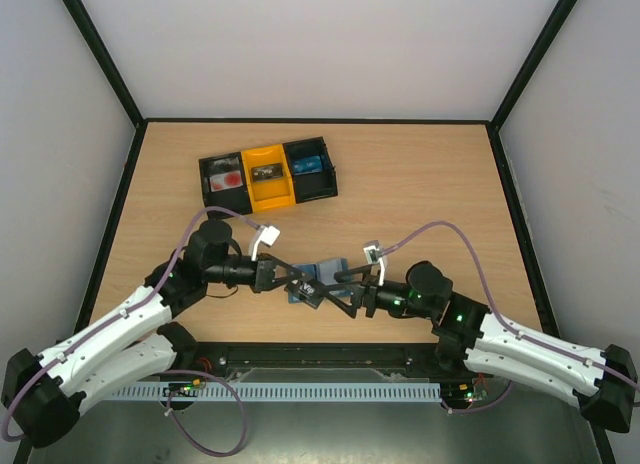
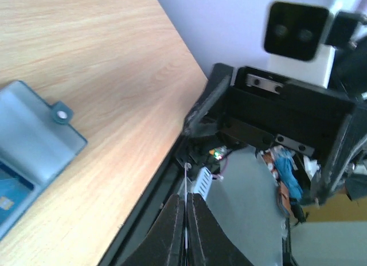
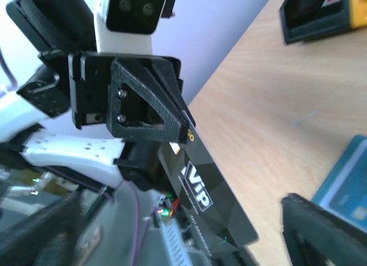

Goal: Take the credit cards out of the card holder

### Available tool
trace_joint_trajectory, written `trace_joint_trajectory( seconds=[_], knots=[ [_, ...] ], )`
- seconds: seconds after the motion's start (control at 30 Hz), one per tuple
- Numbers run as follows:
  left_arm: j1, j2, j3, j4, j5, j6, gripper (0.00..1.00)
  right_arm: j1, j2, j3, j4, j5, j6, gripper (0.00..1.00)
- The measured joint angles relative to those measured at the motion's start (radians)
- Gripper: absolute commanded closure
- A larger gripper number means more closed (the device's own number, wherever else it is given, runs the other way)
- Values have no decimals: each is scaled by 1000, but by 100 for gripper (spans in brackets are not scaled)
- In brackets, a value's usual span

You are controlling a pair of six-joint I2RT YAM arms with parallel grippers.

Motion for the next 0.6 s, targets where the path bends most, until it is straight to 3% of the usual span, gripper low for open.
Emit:
trace_joint_trajectory(
  seconds=[0.33, 0.6],
  knots=[
    [132, 111, 129, -44, -169, -29, 97, 0, -31, -14, -91, 190, 14, 2],
    [287, 209, 230, -98, -473, -65, 97, 0, -10, -17, -90, 235, 14, 2]
  ],
)
